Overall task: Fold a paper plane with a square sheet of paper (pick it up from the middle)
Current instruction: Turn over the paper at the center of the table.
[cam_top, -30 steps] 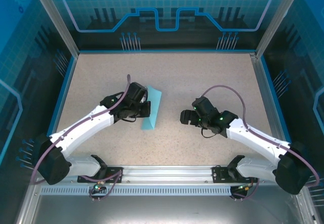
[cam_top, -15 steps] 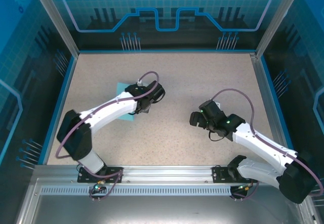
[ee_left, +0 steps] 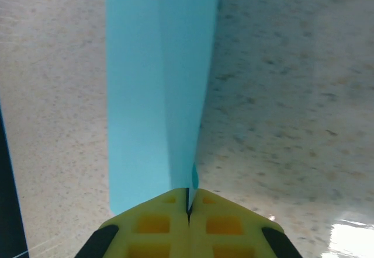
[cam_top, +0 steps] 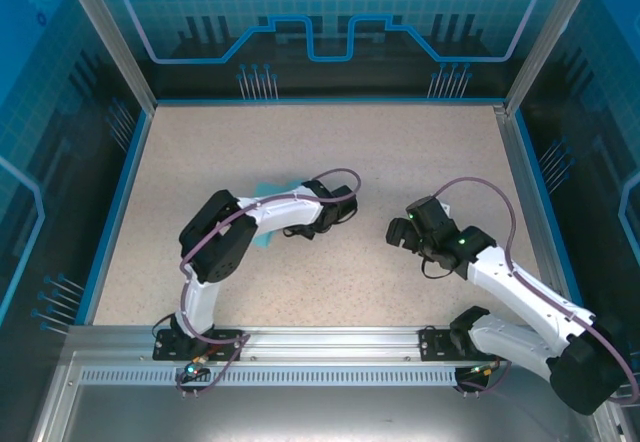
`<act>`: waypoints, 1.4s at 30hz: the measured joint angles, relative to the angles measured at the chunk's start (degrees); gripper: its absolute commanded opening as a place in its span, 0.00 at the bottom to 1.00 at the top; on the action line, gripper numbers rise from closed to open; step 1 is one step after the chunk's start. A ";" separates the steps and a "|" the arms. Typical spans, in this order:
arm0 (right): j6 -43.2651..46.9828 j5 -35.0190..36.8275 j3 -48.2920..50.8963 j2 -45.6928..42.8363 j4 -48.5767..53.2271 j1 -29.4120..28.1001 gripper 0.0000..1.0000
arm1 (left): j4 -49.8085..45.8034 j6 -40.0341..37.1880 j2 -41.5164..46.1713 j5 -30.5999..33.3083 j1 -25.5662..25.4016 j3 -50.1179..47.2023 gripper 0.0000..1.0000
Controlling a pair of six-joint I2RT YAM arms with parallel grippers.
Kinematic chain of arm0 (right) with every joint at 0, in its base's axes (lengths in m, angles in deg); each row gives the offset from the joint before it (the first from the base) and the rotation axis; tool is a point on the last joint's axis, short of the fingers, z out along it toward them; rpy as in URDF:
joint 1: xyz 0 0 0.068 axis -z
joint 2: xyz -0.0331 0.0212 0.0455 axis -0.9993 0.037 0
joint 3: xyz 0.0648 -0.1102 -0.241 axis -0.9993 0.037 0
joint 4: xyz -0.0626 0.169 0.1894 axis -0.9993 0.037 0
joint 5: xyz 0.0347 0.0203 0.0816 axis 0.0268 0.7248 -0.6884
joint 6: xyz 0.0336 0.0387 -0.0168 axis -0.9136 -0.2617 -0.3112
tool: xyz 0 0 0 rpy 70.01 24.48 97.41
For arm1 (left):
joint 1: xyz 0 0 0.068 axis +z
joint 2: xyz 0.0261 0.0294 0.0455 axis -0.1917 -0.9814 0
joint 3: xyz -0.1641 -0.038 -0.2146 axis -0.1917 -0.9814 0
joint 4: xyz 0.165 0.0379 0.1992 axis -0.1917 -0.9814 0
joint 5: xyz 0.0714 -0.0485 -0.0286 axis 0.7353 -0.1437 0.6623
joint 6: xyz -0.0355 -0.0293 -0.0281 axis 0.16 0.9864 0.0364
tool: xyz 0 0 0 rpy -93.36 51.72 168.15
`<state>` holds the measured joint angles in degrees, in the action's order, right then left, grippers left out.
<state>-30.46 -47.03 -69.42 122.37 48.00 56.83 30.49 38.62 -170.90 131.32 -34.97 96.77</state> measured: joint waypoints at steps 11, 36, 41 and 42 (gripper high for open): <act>0.07 -3.93 2.25 -0.96 0.98 4.17 0.97 | 1.27 2.27 -1.95 -7.50 -1.40 0.70 0.27; 8.46 -12.52 -2.71 3.39 -0.94 0.76 0.92 | 22.75 9.60 36.06 -39.56 13.35 -18.25 0.85; 8.70 -11.91 -12.52 16.59 -5.14 -9.44 0.92 | 24.33 12.52 41.77 -40.63 22.38 -29.24 0.94; 8.72 -11.65 -15.23 20.00 -6.45 -11.63 0.92 | 24.65 13.05 43.04 -41.07 23.91 -31.23 0.94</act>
<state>-21.74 -58.68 -84.65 142.37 41.55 45.20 55.15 51.67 -127.86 90.25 -11.05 65.54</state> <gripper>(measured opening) 0.919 0.934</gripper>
